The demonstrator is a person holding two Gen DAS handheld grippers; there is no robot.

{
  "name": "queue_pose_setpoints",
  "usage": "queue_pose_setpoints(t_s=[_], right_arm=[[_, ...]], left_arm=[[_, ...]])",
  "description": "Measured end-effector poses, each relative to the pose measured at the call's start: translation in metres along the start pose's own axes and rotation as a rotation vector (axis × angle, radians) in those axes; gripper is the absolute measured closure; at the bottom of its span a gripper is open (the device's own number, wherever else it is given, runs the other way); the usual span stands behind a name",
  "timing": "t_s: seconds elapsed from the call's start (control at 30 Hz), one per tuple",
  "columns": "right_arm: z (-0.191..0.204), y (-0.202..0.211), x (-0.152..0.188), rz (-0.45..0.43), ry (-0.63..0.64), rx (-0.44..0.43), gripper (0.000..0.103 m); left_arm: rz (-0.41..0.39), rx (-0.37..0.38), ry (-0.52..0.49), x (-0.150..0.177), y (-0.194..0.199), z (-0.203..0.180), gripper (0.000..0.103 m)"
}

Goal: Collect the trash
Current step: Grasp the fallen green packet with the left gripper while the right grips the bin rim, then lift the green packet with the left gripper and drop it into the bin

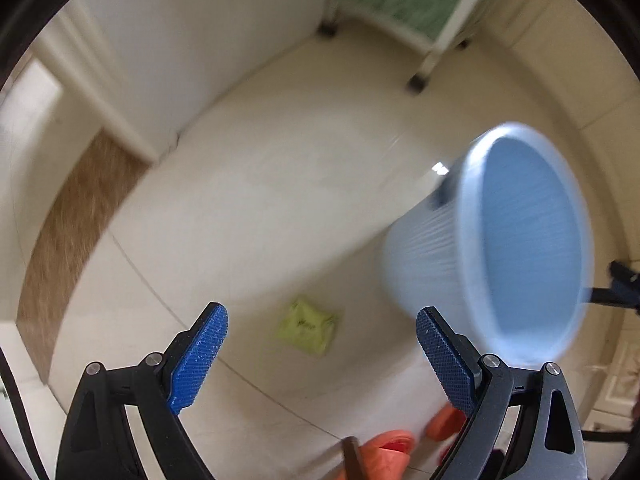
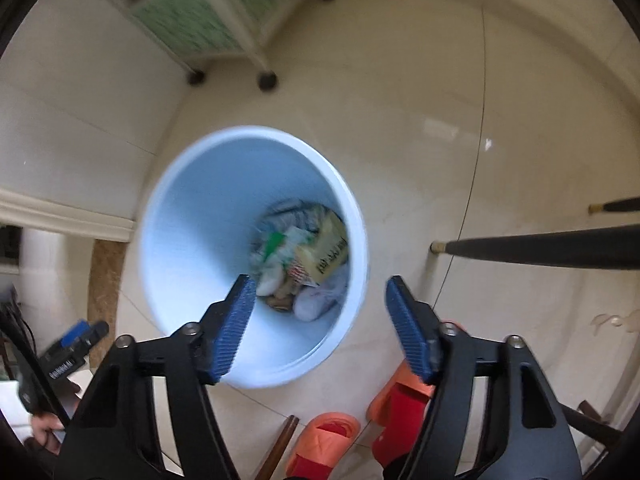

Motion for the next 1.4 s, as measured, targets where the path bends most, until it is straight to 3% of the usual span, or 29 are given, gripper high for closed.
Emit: queue_pose_setpoints(t_s=[0.07, 0.13, 0.2, 0.27, 0.3, 0.43, 0.63, 0.77, 1.0, 1.1, 1.17, 1.2, 1.23, 1.3, 1.4], right_arm=[[-0.012, -0.030, -0.003, 0.035, 0.001, 0.012, 0.040], [-0.017, -0.047, -0.006, 0.047, -0.002, 0.003, 0.048], [-0.019, -0.058, -0.007, 0.059, 0.027, 0.022, 0.060], [-0.018, -0.063, -0.006, 0.059, 0.070, 0.026, 0.081], [-0.017, -0.061, -0.007, 0.053, 0.087, 0.034, 0.086], [-0.016, -0.060, -0.009, 0.053, 0.090, 0.008, 0.088], [-0.016, -0.060, -0.010, 0.053, 0.095, 0.005, 0.088], [-0.017, -0.063, -0.011, 0.051, 0.089, 0.004, 0.088], [-0.022, -0.068, -0.013, 0.055, 0.075, -0.005, 0.088], [-0.023, -0.068, -0.013, 0.056, 0.073, -0.008, 0.088], [-0.023, -0.069, -0.013, 0.055, 0.075, -0.004, 0.088], [-0.024, -0.069, -0.012, 0.054, 0.075, -0.003, 0.087], [-0.023, -0.069, -0.012, 0.054, 0.074, -0.003, 0.087], [-0.023, -0.069, -0.012, 0.055, 0.073, -0.005, 0.088], [-0.023, -0.070, -0.011, 0.054, 0.073, -0.007, 0.088]], left_arm=[[0.049, 0.005, 0.030, 0.008, -0.035, 0.006, 0.011], [0.075, 0.021, 0.042, 0.016, -0.065, 0.007, 0.011], [0.106, 0.019, 0.018, 0.026, -0.096, 0.004, 0.011], [0.117, 0.013, 0.002, 0.033, -0.123, 0.004, 0.011], [0.132, 0.017, -0.003, 0.038, -0.137, 0.002, 0.011], [0.166, 0.030, -0.002, 0.059, -0.189, -0.004, 0.011], [0.199, -0.053, -0.135, 0.079, -0.254, -0.011, 0.012], [0.168, -0.079, -0.171, 0.078, -0.276, -0.015, 0.016], [0.127, -0.060, -0.149, 0.063, -0.293, -0.020, 0.020], [0.103, -0.054, -0.170, 0.058, -0.296, -0.026, 0.031], [0.065, -0.042, -0.182, 0.055, -0.293, -0.030, 0.059], [0.061, -0.030, -0.185, 0.056, -0.294, -0.030, 0.085], [0.079, -0.005, -0.176, 0.055, -0.296, -0.032, 0.092], [0.092, 0.036, -0.160, 0.054, -0.300, -0.028, 0.097], [0.085, 0.035, -0.176, 0.045, -0.297, -0.039, 0.098]])
Point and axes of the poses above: each gripper's, at about its wrist camera, not at the fingertips, and y roughly against the way its jaws point, z to its left, x to its underside, the point moved 8 cm from there along -y, roughly the way its jaws point
